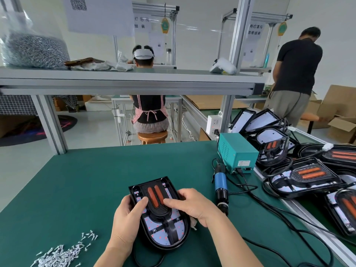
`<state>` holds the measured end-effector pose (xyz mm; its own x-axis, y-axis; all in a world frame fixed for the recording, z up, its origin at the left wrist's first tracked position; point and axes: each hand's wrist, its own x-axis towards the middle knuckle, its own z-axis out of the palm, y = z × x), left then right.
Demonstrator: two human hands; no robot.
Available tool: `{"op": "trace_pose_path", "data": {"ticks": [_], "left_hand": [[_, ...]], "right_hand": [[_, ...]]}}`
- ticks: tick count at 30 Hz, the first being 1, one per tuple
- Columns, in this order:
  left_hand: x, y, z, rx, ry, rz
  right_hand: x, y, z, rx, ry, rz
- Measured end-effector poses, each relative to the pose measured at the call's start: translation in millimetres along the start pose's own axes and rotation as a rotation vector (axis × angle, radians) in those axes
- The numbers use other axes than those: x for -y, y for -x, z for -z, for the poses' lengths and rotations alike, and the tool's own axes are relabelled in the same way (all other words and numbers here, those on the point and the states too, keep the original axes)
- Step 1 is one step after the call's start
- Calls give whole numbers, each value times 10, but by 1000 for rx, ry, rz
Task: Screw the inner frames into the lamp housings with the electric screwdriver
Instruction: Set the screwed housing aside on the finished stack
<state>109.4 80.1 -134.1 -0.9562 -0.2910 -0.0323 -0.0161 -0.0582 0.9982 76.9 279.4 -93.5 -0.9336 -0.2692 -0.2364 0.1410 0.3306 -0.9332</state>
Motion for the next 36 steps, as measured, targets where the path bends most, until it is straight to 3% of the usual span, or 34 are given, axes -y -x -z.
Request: {"op": "trace_pose_path", "data": {"ticks": [10, 18, 23, 29, 36], "left_hand": [[-43, 20, -24, 26, 1, -10], [-23, 1, -36, -1, -21, -22], [-58, 56, -85, -1, -150, -72], [-103, 151, -212, -73, -371, -141], [-107, 166, -467, -175, -334, -107]], "right_hand": [[-122, 12, -38, -61, -311, 41], [-172, -66, -81, -270, -498, 70], [-203, -137, -145, -411, -440, 90], [-215, -129, -178, -453, -372, 121], [-206, -84, -166, -431, -359, 131]]}}
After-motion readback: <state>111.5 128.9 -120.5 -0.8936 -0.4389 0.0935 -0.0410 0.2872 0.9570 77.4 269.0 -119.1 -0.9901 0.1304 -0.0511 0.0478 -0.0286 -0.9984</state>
